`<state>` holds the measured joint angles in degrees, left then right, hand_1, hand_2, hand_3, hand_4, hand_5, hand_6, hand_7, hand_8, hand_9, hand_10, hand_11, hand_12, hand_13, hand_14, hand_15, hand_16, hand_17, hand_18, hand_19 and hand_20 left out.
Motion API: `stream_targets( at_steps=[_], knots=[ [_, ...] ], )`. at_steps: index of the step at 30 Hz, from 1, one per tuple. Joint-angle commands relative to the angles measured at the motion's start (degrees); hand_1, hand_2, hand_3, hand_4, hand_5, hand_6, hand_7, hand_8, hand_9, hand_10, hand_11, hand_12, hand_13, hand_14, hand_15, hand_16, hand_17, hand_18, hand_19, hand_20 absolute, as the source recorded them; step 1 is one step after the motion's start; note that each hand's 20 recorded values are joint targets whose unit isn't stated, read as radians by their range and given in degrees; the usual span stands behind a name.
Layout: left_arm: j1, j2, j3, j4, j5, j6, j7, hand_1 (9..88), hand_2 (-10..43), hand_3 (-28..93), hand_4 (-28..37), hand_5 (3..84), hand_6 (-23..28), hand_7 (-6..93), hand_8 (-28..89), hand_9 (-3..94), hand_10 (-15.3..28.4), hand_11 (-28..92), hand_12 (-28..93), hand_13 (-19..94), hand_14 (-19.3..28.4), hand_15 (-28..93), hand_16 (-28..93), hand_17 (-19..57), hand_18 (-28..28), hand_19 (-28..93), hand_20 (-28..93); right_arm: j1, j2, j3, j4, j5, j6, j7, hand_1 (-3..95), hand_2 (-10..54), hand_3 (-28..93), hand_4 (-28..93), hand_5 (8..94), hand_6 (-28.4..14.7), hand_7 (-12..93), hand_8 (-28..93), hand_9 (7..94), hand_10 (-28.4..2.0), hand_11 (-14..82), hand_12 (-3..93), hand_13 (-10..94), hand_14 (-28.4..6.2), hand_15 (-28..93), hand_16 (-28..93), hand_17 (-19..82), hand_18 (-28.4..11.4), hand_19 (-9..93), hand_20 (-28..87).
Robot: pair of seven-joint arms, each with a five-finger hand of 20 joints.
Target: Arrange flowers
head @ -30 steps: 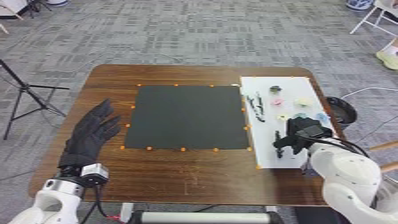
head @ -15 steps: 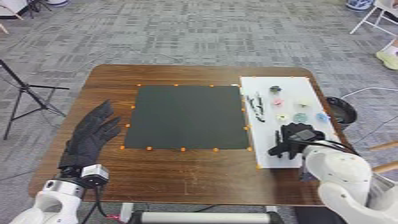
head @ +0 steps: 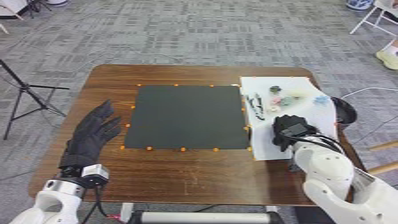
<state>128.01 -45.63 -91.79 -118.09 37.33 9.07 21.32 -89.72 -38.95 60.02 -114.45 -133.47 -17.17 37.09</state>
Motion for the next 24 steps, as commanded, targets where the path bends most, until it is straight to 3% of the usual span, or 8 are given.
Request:
stream_targets(
  at_steps=[1, 6, 8, 17, 20, 24],
  knots=[
    [0.82, -0.50, -0.52, -0.46, 0.17, -0.14, -0.08, 28.4, -5.0, 65, -25.6, 22.2, 1.8, 17.4, -8, 16.4, 9.7, 15, 18, 15, 12.8, 25, 6, -10.5, 19.1, 37, 12, -4.55, -0.63, 0.22, -0.09, 4.00, -5.71, -0.97, 54.6, -9.5, 71, -28, 81.4, 0.9, 31, 6, 83.3, -8.2, 66.2, 49.9, 79, -8.6, 81, 38, 52, -19.1, 93, 69],
    [0.40, -0.52, -0.28, -0.35, 0.20, -0.33, -0.15, 28.6, -4.9, 65, -25.7, 22.3, 1.8, 17.4, -8, 16.4, 9.7, 15, 19, 15, 12.7, 25, 6, -10.6, 19.1, 37, 12, -5.16, 0.20, 3.61, -3.56, 6.18, -7.87, -0.95, 53.3, -9.5, 75, -28, 79.9, -0.2, 35, 10, 82.4, -8.0, 66.1, 51.0, 78, -8.3, 81, 39, 52, -18.7, 93, 69],
    [0.83, -0.57, -0.41, -0.56, 0.23, -0.14, -0.03, 28.5, -5.0, 65, -25.7, 22.3, 1.8, 17.3, -8, 16.4, 9.7, 15, 19, 15, 12.7, 25, 6, -10.6, 19.1, 37, 12, -6.14, 0.97, 5.31, -5.29, 7.03, -6.42, -1.15, 50.5, -9.5, 79, -22, 77.4, -1.4, 40, 11, 81.4, -7.8, 66.7, 51.0, 78, -8.3, 81, 39, 52, -18.5, 93, 69],
    [0.89, -0.46, -0.75, -0.54, 0.13, -0.11, 0.01, 28.6, -5.0, 65, -25.7, 22.3, 1.8, 17.4, -8, 16.4, 9.7, 15, 19, 15, 12.7, 25, 6, -10.5, 19.1, 37, 12, -6.16, 2.58, 8.97, -9.51, 5.80, 7.84, -4.24, 45.7, -9.5, 81, -8, 71.7, -3.4, 54, 13, 83.2, -6.0, 69.1, 51.0, 81, -5.8, 82, 37, 58, -17.0, 93, 71],
    [0.94, -0.21, -1.00, -0.57, 0.17, -0.01, -0.02, 28.5, -4.9, 65, -25.6, 22.3, 1.9, 17.4, -8, 16.4, 9.6, 15, 19, 15, 12.7, 25, 6, -10.5, 19.1, 37, 12, -2.23, 1.18, 6.71, -8.65, 7.50, 11.50, -5.51, 45.5, -9.5, 81, -8, 70.2, -4.1, 57, 13, 83.6, -5.8, 69.1, 51.4, 82, -5.5, 82, 38, 58, -16.7, 93, 71],
    [0.45, 0.33, -1.54, -0.41, 0.15, 0.76, 0.55, 28.6, -5.0, 65, -25.5, 22.3, 1.8, 17.5, -8, 16.4, 9.7, 15, 19, 15, 12.7, 25, 6, -10.6, 19.1, 37, 12, 8.42, -4.00, -1.24, -4.53, 11.28, 11.33, -6.60, 45.0, -9.5, 82, -7, 69.3, -3.8, 58, 13, 84.0, -5.4, 69.1, 51.8, 82, -5.2, 82, 38, 59, -16.4, 93, 72]
  ],
)
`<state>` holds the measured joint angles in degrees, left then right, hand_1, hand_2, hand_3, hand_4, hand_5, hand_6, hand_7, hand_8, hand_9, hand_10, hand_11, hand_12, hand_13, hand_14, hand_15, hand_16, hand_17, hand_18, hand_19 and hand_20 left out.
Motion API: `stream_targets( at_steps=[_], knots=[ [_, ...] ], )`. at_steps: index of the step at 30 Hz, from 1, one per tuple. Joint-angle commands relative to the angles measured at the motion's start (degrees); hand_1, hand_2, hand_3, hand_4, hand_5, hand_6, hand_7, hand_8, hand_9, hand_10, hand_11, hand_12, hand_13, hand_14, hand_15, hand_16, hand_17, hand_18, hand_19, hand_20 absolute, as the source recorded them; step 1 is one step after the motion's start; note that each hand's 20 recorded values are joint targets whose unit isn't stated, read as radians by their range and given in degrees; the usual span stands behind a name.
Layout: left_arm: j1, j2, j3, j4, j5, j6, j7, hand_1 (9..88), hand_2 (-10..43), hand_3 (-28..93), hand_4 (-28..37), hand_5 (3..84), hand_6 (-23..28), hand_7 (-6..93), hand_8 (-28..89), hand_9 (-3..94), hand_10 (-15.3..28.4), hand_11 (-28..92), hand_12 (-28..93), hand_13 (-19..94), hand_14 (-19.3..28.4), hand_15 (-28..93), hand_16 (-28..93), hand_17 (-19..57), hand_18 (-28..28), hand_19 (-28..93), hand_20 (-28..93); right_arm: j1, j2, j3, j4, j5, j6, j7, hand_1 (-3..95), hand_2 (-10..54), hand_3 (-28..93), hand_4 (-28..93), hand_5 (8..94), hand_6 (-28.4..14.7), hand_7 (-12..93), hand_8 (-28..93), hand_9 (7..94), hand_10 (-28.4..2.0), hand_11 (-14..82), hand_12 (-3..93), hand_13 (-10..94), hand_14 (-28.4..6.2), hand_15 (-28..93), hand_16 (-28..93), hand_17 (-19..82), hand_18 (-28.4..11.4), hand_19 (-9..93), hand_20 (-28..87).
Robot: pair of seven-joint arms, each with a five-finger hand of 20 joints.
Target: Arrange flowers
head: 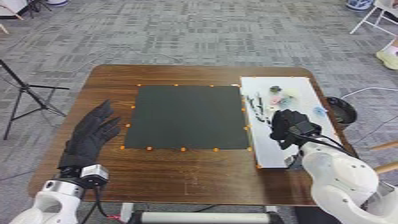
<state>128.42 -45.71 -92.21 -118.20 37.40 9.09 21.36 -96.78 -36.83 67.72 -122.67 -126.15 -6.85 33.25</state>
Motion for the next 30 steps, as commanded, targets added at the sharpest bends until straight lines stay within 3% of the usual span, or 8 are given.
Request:
stream_targets(
  at_steps=[1, 7, 13, 16, 21, 22, 24, 30],
  knots=[
    [-0.38, 0.61, -0.96, -0.25, 0.00, 0.90, 0.75, 28.6, -5.1, 65, -25.5, 22.3, 1.8, 17.5, -8, 16.4, 9.7, 15, 19, 15, 12.7, 25, 6, -10.6, 19.1, 37, 12, 17.81, -7.64, -10.95, 4.79, 4.98, 1.61, -3.10, 44.9, -9.5, 82, -7, 69.0, -3.8, 59, 13, 84.0, -5.3, 69.1, 51.8, 82, -5.2, 82, 38, 59, -16.3, 93, 72],
    [-3.90, 3.02, 0.21, 0.38, 0.79, -0.05, 0.73, 28.7, -5.2, 65, -25.5, 22.3, 1.8, 17.6, -9, 16.6, 9.6, 15, 19, 15, 12.7, 25, 6, -10.6, 19.1, 37, 12, 27.55, -20.19, -19.10, 11.80, 11.63, 0.79, -2.96, 42.3, -6.9, 82, -6, 64.4, -3.1, 63, 17, 83.7, -5.4, 68.5, 53.1, 82, -5.2, 81, 39, 59, -15.7, 93, 72],
    [-10.99, 7.95, 3.34, 1.30, 1.68, -0.95, 2.41, 28.7, -5.2, 65, -25.5, 22.4, 1.7, 17.6, -9, 16.6, 9.6, 15, 19, 15, 12.6, 25, 6, -10.6, 19.0, 37, 12, 28.49, -27.47, -22.93, 16.15, 11.60, -2.77, -0.41, 37.6, -0.7, 83, -5, 62.3, -2.2, 61, 29, 83.9, -5.6, 68.0, 54.0, 83, -5.2, 81, 39, 60, -15.3, 93, 71],
    [-16.45, 10.71, 6.33, 2.28, 1.60, -2.09, 3.18, 28.7, -5.3, 65, -25.5, 22.6, 1.7, 17.6, -9, 16.8, 9.6, 15, 19, 15, 12.6, 25, 6, -10.6, 19.0, 37, 12, 27.76, -29.41, -24.66, 17.43, 10.86, -3.04, 1.04, 36.2, 0.1, 84, -3, 62.8, -1.6, 62, 32, 84.1, -5.6, 68.4, 54.4, 83, -5.2, 81, 39, 60, -15.5, 93, 72],
    [-25.61, 14.31, 12.39, 3.93, 1.27, -4.37, 3.05, 28.5, -5.3, 65, -25.6, 22.7, 1.7, 17.6, -9, 16.9, 9.5, 15, 19, 16, 12.5, 25, 6, -10.6, 19.1, 37, 12, 27.91, -34.00, -28.07, 21.48, 8.80, -4.25, 3.75, 34.8, 0.0, 85, -1, 64.5, -1.5, 60, 33, 85.1, -5.6, 68.7, 54.5, 83, -5.2, 81, 38, 61, -15.6, 93, 72],
    [-27.82, 15.10, 14.38, 4.32, 1.14, -4.15, 3.77, 28.5, -5.3, 65, -25.6, 22.7, 1.7, 17.5, -9, 16.9, 9.5, 15, 19, 16, 12.5, 25, 6, -10.6, 19.1, 37, 12, 29.14, -34.41, -29.73, 22.86, 8.28, -3.44, 3.83, 34.8, -0.4, 85, -1, 65.0, -1.4, 60, 33, 85.5, -5.7, 68.5, 54.4, 84, -5.2, 81, 38, 61, -15.6, 93, 72],
    [-33.40, 14.84, 18.76, 5.96, 1.26, -5.76, 2.58, 28.5, -5.2, 65, -25.7, 22.7, 1.7, 17.5, -8, 16.9, 9.6, 15, 19, 16, 12.5, 24, 6, -10.6, 19.1, 37, 12, 28.50, -36.35, -30.25, 25.15, 5.87, -3.82, 4.55, 35.5, -1.9, 85, -2, 66.4, -1.3, 59, 30, 86.0, -5.7, 68.0, 54.3, 84, -5.3, 81, 38, 61, -15.9, 93, 72],
    [-43.81, 13.15, 27.97, 8.89, 1.49, -7.93, 2.15, 28.5, -5.2, 65, -25.7, 22.6, 1.7, 17.1, -8, 16.8, 9.5, 14, 19, 16, 12.5, 24, 6, -10.6, 19.1, 37, 12, 29.49, -40.58, -32.03, 33.31, 3.25, -2.23, 7.12, 39.3, -7.4, 86, -6, 71.6, -1.1, 57, 18, 87.9, -5.3, 66.7, 53.0, 85, -5.5, 81, 38, 63, -16.4, 93, 73]
  ],
)
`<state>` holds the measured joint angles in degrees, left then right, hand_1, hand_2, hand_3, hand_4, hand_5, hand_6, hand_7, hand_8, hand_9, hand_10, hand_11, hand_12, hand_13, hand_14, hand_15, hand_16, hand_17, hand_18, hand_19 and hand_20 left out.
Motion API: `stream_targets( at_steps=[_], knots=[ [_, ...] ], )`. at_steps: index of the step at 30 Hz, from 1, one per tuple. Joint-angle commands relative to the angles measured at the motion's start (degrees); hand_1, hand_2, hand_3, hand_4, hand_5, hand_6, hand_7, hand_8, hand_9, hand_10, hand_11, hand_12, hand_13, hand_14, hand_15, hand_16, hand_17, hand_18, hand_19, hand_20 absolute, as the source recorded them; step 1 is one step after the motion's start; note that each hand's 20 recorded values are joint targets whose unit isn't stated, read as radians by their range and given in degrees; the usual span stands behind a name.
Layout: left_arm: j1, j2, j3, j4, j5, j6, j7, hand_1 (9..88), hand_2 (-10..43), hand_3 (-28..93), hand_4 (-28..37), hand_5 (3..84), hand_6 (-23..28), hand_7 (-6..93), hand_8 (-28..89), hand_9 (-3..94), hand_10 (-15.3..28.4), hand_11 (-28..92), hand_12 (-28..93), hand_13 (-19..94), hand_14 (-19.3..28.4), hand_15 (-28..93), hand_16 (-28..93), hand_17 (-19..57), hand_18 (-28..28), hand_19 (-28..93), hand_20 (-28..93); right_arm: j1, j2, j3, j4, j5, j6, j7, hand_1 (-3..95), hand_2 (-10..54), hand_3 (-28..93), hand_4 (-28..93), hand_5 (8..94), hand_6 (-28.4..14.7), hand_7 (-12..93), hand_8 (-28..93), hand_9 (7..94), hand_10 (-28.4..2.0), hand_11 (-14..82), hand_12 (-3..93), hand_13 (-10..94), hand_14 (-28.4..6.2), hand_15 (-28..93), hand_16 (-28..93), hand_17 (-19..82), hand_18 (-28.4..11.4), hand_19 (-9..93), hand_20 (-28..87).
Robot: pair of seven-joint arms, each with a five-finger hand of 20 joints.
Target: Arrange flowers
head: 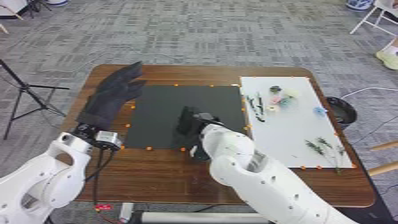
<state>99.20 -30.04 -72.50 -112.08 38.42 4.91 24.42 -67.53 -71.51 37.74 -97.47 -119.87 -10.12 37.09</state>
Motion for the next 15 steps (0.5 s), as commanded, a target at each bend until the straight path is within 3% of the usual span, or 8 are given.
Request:
stream_targets(
  at_steps=[1, 5, 9, 11, 15],
  knots=[
    [-15.30, -3.03, 8.90, 3.19, 0.54, -4.19, -1.18, 28.4, -5.2, 65, -25.7, 22.7, 1.7, 17.0, -8, 16.8, 9.5, 14, 19, 16, 12.5, 24, 6, -10.6, 19.1, 37, 12, 0.04, -6.43, -1.75, 8.61, -3.96, 0.52, 3.47, 39.5, -7.5, 86, -7, 71.7, -0.9, 57, 18, 88.1, -5.4, 66.6, 52.8, 86, -5.5, 81, 38, 63, -16.4, 93, 73],
    [-15.81, -3.93, 9.82, 3.64, 0.56, -4.47, -1.26, 28.4, -5.2, 65, -25.7, 22.7, 1.7, 16.9, -8, 16.9, 9.6, 14, 19, 16, 12.5, 24, 6, -10.6, 19.1, 37, 12, 2.03, -6.77, -3.52, 10.05, -5.79, 2.17, 3.16, 38.2, -5.6, 85, -6, 71.2, 0.0, 57, 20, 88.6, -5.3, 66.2, 51.8, 86, -5.4, 80, 38, 63, -16.4, 93, 73],
    [-15.46, -4.48, 10.14, 3.54, 0.51, -4.29, -1.39, 28.4, -5.3, 65, -25.7, 22.7, 1.7, 17.0, -8, 16.9, 9.6, 14, 19, 16, 12.5, 24, 6, -10.6, 19.1, 37, 12, 3.19, -7.19, -3.78, 10.02, -4.19, 1.25, 3.35, 35.7, -1.1, 84, -5, 70.5, 1.2, 61, 27, 89.9, -5.9, 66.5, 50.4, 87, -6.0, 80, 38, 63, -16.8, 93, 73],
    [-16.82, -5.01, 11.32, 4.36, 0.55, -5.11, -1.35, 28.4, -5.2, 65, -25.6, 22.7, 1.7, 17.0, -8, 16.9, 9.6, 14, 19, 16, 12.5, 24, 6, -10.6, 19.1, 36, 12, 3.57, -7.16, -4.38, 9.95, -3.06, 2.08, 4.11, 34.9, -0.6, 84, -4, 71.6, 1.4, 60, 30, 90.6, -5.9, 66.8, 49.6, 87, -6.2, 80, 37, 64, -17.0, 93, 73],
    [-17.56, -5.44, 12.32, 4.43, 0.54, -5.29, -0.96, 28.4, -5.3, 65, -25.6, 22.7, 1.7, 17.0, -8, 16.9, 9.6, 14, 19, 16, 12.5, 24, 6, -10.6, 19.1, 36, 12, 3.12, -7.37, -5.05, 9.64, -4.03, 2.93, 3.22, 34.9, -0.3, 84, -5, 71.9, 1.5, 60, 30, 91.1, -6.0, 66.7, 49.4, 88, -6.3, 80, 37, 64, -17.2, 93, 73]
  ],
)
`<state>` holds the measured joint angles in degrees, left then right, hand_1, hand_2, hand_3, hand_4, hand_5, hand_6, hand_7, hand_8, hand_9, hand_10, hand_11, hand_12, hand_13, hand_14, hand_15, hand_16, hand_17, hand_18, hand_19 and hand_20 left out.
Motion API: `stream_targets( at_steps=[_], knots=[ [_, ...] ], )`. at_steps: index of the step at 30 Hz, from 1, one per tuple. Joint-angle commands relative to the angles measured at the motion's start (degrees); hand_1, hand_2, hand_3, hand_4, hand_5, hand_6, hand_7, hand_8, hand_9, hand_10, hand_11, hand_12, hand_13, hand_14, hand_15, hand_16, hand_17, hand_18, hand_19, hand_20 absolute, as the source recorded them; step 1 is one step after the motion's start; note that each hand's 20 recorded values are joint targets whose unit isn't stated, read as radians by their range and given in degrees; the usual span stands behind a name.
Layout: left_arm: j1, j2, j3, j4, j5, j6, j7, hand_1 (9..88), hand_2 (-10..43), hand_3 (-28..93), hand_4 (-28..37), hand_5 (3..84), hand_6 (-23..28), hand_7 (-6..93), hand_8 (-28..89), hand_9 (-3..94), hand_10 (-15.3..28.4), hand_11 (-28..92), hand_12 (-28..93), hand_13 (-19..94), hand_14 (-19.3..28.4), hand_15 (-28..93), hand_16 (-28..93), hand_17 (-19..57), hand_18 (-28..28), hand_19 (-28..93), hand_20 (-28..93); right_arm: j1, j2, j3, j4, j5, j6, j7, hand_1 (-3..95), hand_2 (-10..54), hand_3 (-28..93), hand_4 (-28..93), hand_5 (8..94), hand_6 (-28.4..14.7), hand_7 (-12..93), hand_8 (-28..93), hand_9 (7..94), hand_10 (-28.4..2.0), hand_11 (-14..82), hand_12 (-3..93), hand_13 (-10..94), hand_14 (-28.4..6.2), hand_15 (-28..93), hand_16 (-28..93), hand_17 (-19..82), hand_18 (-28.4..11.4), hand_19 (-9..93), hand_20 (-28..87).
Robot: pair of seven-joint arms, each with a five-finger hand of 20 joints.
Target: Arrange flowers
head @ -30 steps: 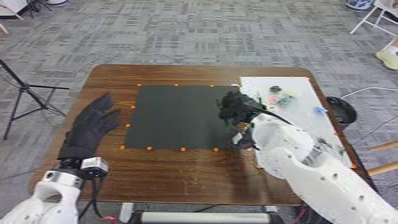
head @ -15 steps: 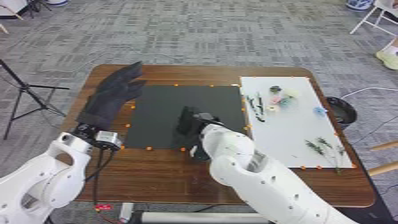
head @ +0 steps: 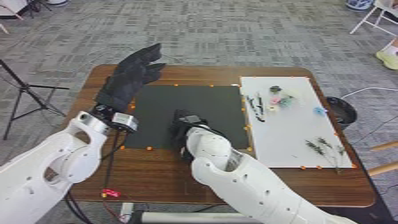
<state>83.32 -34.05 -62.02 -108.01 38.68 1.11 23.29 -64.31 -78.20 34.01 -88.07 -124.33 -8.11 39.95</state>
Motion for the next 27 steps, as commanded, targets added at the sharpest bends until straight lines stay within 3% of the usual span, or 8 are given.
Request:
stream_targets(
  at_steps=[1, 3, 9, 18, 20, 21, 22, 27],
  knots=[
    [-2.12, -1.71, 2.05, 0.72, 0.40, -1.92, -0.04, 28.4, -5.3, 66, -25.6, 22.7, 1.7, 17.0, -8, 17.0, 9.6, 14, 19, 16, 12.5, 24, 6, -10.6, 19.1, 36, 12, -0.25, -0.89, -1.57, 0.45, 0.14, 1.69, 0.24, 35.1, -0.2, 84, -5, 72.0, 1.5, 60, 30, 91.1, -6.0, 66.6, 49.6, 88, -6.3, 80, 37, 64, -17.3, 93, 73],
    [-2.81, -1.74, 2.93, 0.72, 0.16, -1.59, 0.31, 28.3, -5.4, 66, -25.6, 22.8, 1.7, 16.9, -8, 17.0, 9.6, 14, 19, 16, 12.5, 24, 6, -10.6, 19.1, 36, 12, -0.19, -1.07, -1.90, 0.79, -0.16, 2.71, -0.71, 35.3, -0.2, 84, -5, 72.1, 1.4, 59, 30, 91.1, -6.0, 66.5, 49.8, 88, -6.2, 80, 37, 64, -17.2, 93, 74],
    [-5.57, -2.80, 5.03, 1.94, 0.40, -2.84, -0.77, 28.3, -5.4, 66, -25.6, 22.9, 1.7, 16.8, -8, 17.0, 9.6, 14, 19, 16, 12.5, 24, 6, -10.5, 19.1, 36, 12, 0.39, -2.65, -1.60, 2.21, 3.01, 7.78, -1.76, 35.8, -0.7, 84, -5, 72.7, 1.4, 59, 29, 91.2, -5.9, 66.3, 50.1, 88, -6.1, 80, 37, 64, -17.3, 93, 74],
    [-8.05, -1.69, 7.55, 1.35, 0.26, -1.53, 0.95, 28.4, -5.4, 65, -25.4, 22.9, 1.7, 16.7, -8, 17.2, 9.6, 14, 19, 16, 12.6, 24, 6, -10.5, 19.1, 36, 12, 5.00, -4.17, -3.98, 4.38, 10.23, 12.91, -2.08, 35.7, -0.9, 84, -5, 73.5, 1.7, 58, 29, 92.1, -5.6, 66.1, 50.0, 89, -5.5, 80, 37, 66, -17.0, 93, 74],
    [-7.17, -1.08, 7.10, 0.57, 0.04, -0.29, 1.81, 28.4, -5.4, 65, -25.4, 22.9, 1.7, 16.7, -8, 17.2, 9.6, 14, 19, 16, 12.6, 24, 6, -10.5, 19.1, 36, 12, 5.76, -4.57, -4.84, 4.52, 11.15, 13.09, -2.64, 35.8, -1.0, 84, -5, 73.4, 1.7, 58, 29, 92.1, -5.6, 66.0, 50.0, 89, -5.5, 80, 37, 66, -17.0, 93, 74],
    [-7.35, -3.18, 6.72, 1.96, 0.28, -2.63, 0.25, 28.3, -5.4, 65, -25.4, 22.9, 1.6, 16.7, -8, 17.2, 9.6, 14, 19, 16, 12.6, 24, 6, -10.5, 19.1, 36, 12, 5.43, -3.99, -5.37, 4.01, 11.91, 13.62, -0.65, 35.9, -1.1, 84, -5, 73.4, 1.7, 58, 29, 92.1, -5.6, 66.0, 50.1, 89, -5.5, 80, 37, 66, -17.1, 93, 74],
    [-8.44, -2.15, 7.71, 1.48, 0.08, -1.90, 1.14, 28.3, -5.4, 65, -25.4, 22.9, 1.6, 16.7, -8, 17.2, 9.6, 14, 19, 16, 12.6, 24, 6, -10.5, 19.1, 36, 12, 6.16, -4.55, -5.71, 4.61, 12.03, 14.07, -1.03, 36.0, -1.2, 84, -5, 73.5, 1.7, 58, 29, 92.1, -5.6, 66.0, 50.1, 89, -5.5, 80, 38, 66, -17.0, 93, 74],
    [-8.33, -2.95, 7.66, 1.68, 0.19, -1.70, 1.42, 28.4, -5.4, 65, -25.5, 22.9, 1.6, 16.8, -8, 17.2, 9.6, 14, 19, 16, 12.6, 24, 6, -10.6, 19.1, 36, 12, 5.33, -5.11, -5.45, 5.57, 10.87, 12.59, -1.18, 36.6, -1.0, 84, -7, 73.5, 1.8, 58, 28, 92.0, -5.4, 65.7, 50.2, 89, -5.4, 80, 38, 66, -16.9, 93, 74]
  ],
)
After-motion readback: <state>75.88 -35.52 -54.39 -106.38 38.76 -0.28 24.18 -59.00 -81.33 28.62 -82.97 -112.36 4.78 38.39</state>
